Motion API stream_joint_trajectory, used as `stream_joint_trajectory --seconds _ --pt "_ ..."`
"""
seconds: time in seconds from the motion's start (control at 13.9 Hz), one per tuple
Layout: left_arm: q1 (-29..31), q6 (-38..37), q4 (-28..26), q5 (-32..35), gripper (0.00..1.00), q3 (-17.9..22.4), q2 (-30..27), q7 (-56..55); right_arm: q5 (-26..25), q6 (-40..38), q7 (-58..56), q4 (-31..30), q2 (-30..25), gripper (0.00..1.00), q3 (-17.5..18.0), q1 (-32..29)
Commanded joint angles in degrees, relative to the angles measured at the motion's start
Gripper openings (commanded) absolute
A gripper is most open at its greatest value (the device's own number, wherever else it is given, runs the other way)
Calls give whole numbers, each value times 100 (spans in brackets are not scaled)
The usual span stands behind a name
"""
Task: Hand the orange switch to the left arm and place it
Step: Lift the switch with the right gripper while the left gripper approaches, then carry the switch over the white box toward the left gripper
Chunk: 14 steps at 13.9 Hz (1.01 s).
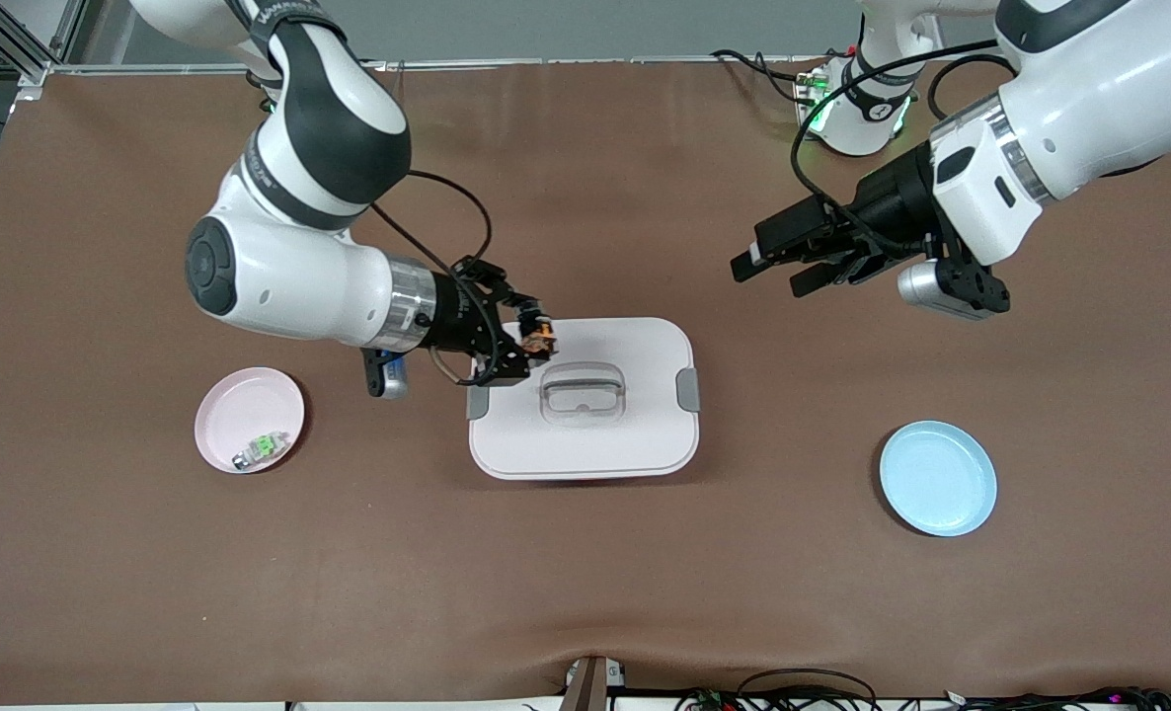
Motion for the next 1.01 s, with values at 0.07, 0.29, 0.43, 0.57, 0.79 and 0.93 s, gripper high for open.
stream_joint_trajectory --seconds 0.07,0.29,0.43,0.57,0.79,0.93 --pt "-141 547 -9 -123 100 -22 197 -151 380 221 544 521 103 0 -58 100" --pt "-343 837 -132 -114 100 -13 268 -292 380 345 923 1003 375 0 -58 197" --pt "-501 1022 -150 -105 100 -13 277 -406 389 354 1230 1408 656 0 -49 232" --pt "-651 1171 -150 -88 100 -13 329 -756 389 433 1424 1637 815 0 -40 302" --pt "-800 1329 -132 -96 100 -22 513 -828 389 793 1583 1647 824 0 -31 408" --pt "-932 1619 -150 -96 100 -22 636 -837 389 881 1592 1647 824 0 38 408"
